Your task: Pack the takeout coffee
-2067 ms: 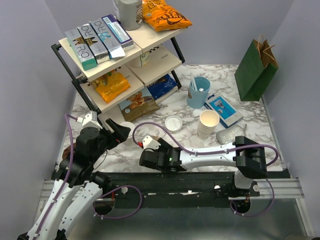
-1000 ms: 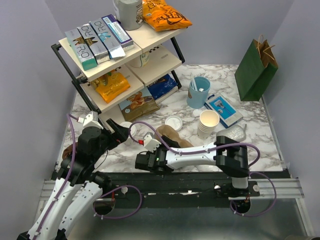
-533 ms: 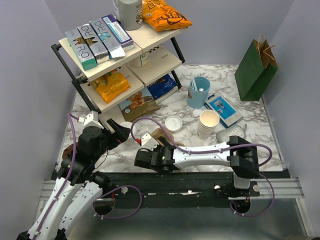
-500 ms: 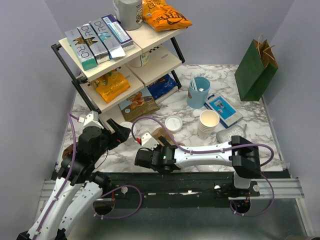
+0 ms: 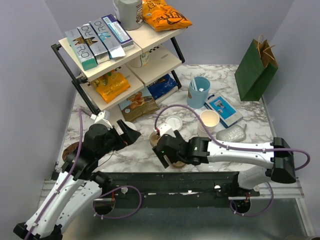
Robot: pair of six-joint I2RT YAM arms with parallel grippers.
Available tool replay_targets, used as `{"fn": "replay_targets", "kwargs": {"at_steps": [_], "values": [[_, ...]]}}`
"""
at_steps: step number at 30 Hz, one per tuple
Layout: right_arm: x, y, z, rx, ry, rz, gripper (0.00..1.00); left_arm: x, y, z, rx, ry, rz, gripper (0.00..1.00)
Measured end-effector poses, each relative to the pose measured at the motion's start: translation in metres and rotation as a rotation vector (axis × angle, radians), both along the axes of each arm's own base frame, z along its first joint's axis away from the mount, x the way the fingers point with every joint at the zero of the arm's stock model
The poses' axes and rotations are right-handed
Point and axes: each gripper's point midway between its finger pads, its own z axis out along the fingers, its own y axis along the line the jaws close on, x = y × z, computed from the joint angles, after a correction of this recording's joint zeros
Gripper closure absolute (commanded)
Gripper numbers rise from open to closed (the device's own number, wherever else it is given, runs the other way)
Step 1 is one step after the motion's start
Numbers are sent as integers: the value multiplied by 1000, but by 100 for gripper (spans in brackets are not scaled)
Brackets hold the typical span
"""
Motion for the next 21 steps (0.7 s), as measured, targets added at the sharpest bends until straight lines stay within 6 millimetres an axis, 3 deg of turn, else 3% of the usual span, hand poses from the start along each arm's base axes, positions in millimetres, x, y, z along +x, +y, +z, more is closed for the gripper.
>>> {"fn": "replay_targets", "kwargs": {"at_steps": [6, 11, 14, 21], "values": [[15, -46, -12, 65, 130, -139, 9, -23, -45, -8, 24, 31, -193, 1], [14, -58, -10, 159, 187, -179, 8, -45, -82, -24, 95, 54, -327, 1], [18, -61, -10, 200, 205, -197, 9, -47, -94, -30, 129, 48, -349, 1], [28, -69, -26, 230, 249, -240, 9, -30, -113, -37, 136, 28, -314, 1]]}}
